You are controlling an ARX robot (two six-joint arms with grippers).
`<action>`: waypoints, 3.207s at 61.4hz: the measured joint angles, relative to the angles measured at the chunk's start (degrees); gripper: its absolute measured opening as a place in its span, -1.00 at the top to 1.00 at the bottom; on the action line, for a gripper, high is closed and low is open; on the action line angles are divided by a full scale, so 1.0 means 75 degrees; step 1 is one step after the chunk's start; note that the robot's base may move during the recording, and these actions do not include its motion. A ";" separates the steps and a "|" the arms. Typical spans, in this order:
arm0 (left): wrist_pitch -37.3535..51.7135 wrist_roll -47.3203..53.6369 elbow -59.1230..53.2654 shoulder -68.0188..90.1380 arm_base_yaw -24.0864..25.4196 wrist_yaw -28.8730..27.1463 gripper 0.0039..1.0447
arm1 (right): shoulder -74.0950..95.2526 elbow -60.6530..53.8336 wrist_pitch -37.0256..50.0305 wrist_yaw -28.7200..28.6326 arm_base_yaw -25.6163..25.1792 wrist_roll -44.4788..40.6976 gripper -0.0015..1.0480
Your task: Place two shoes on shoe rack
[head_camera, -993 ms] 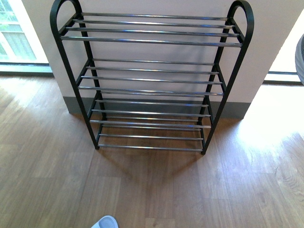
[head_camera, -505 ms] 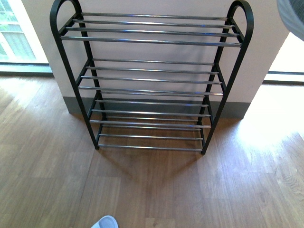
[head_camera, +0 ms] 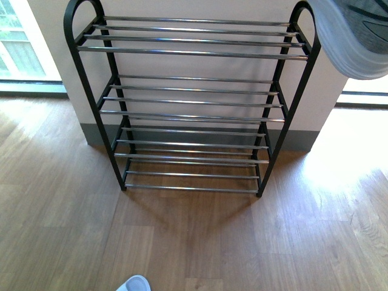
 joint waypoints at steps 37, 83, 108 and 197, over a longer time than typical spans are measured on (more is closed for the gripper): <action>0.0000 0.0000 0.0000 0.0000 0.0000 0.0000 0.97 | 0.3142 0.4229 -0.3538 0.1711 0.0367 0.2410 0.98; 0.0000 0.0000 0.0000 0.0000 0.0000 0.0006 0.97 | 0.4255 0.5601 -0.4229 0.1361 0.0254 0.2748 0.98; 0.0000 0.0000 0.0000 0.0000 0.0000 0.0000 0.97 | 0.4794 0.6120 -0.4345 0.1475 0.0102 0.2704 0.98; 0.0000 0.0000 0.0000 0.0000 0.0000 0.0000 0.97 | -0.1291 -0.2192 0.2267 -0.1198 -0.1682 -0.0184 -0.82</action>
